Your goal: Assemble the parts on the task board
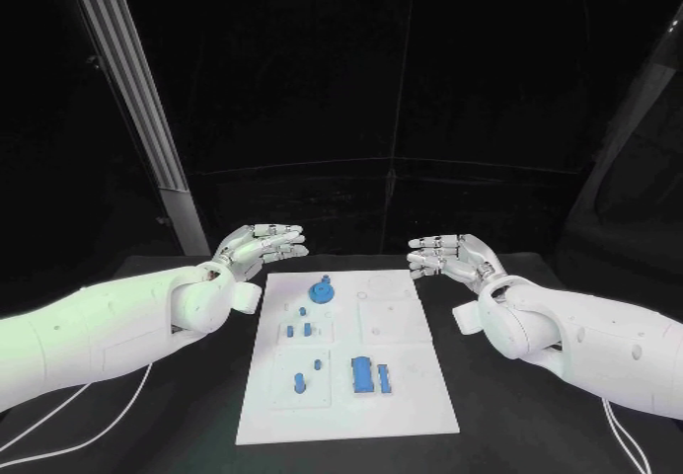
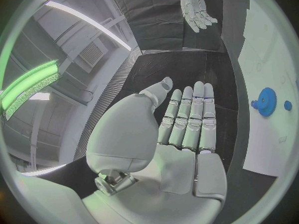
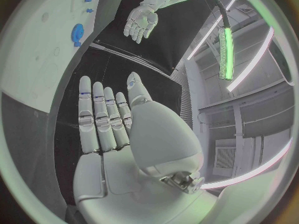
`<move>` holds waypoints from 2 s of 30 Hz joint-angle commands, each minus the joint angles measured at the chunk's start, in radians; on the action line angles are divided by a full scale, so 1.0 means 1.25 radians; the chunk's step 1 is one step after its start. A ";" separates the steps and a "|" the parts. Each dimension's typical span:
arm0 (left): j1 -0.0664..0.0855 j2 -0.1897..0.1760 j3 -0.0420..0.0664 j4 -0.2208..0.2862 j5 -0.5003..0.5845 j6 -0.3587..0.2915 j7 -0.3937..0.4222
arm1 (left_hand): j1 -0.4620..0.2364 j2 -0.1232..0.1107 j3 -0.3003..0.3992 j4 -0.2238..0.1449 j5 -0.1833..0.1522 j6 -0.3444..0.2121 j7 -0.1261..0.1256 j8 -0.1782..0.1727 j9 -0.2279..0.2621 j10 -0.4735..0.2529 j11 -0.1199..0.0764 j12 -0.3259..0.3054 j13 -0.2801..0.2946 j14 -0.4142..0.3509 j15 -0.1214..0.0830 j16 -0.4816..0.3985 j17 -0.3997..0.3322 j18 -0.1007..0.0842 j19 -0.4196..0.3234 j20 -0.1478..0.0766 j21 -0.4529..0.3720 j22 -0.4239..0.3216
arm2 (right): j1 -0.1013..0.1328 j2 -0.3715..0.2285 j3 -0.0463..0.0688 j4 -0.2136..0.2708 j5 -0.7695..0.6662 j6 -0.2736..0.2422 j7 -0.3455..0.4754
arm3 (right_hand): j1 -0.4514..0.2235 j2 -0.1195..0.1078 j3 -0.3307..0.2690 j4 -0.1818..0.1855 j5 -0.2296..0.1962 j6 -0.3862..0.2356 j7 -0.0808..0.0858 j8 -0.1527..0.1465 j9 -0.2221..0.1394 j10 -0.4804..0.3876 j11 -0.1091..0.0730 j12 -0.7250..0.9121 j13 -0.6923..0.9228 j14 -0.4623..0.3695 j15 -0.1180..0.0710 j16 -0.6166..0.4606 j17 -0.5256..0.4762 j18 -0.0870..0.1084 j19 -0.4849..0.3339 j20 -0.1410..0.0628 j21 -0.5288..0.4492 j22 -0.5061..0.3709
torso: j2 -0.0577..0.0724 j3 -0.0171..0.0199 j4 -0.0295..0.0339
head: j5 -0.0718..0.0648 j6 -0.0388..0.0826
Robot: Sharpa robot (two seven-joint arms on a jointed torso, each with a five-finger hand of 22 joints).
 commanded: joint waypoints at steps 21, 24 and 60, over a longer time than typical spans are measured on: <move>-0.053 0.011 0.062 0.076 -0.040 -0.207 0.025 | -0.631 0.050 -0.190 0.039 -0.040 -0.462 -0.097 -0.118 -0.052 -0.476 -0.072 -0.171 -0.050 -0.440 -0.111 -0.234 -0.123 -0.072 -0.407 -0.093 -0.177 -0.185 | -0.024 0.003 0.036 0.075 0.126 -0.154 0.055 | -0.720 -0.060 0.074 -0.008 -0.082 -0.415 -0.093 -0.053 -0.152 -0.449 -0.128 -0.139 -0.158 -0.494 -0.093 -0.064 -0.228 -0.064 -0.484 -0.100 -0.122 -0.232 | -0.002 0.0248 0.0491 | -0.026 0.030; -0.068 0.002 0.085 0.122 -0.062 -0.281 0.024 | -0.678 0.050 -0.202 0.039 -0.040 -0.496 -0.104 -0.118 -0.052 -0.511 -0.130 -0.171 -0.050 -0.472 -0.111 -0.242 -0.123 -0.079 -0.433 -0.103 -0.177 -0.195 | -0.031 -0.012 0.046 0.125 0.156 -0.212 0.063 | -0.771 -0.060 0.081 -0.008 -0.082 -0.447 -0.101 -0.053 -0.152 -0.485 -0.128 -0.139 -0.158 -0.534 -0.093 -0.064 -0.228 -0.072 -0.523 -0.108 -0.122 -0.243 | -0.002 0.0249 0.0492 | -0.026 0.030; -0.139 -0.039 0.190 0.328 -0.161 -0.612 0.023 | -0.963 0.050 -0.291 0.039 -0.040 -0.700 -0.164 -0.118 -0.052 -0.721 -0.130 -0.171 -0.050 -0.664 -0.111 -0.313 -0.123 -0.141 -0.637 -0.184 -0.177 -0.267 | -0.043 -0.035 0.063 0.205 0.206 -0.304 0.076 | -1.096 -0.060 0.142 -0.008 -0.082 -0.646 -0.161 -0.053 -0.152 -0.710 -0.128 -0.139 -0.158 -0.784 -0.093 -0.064 -0.228 -0.137 -0.772 -0.171 -0.122 -0.335 | -0.002 0.0249 0.0492 | -0.026 0.030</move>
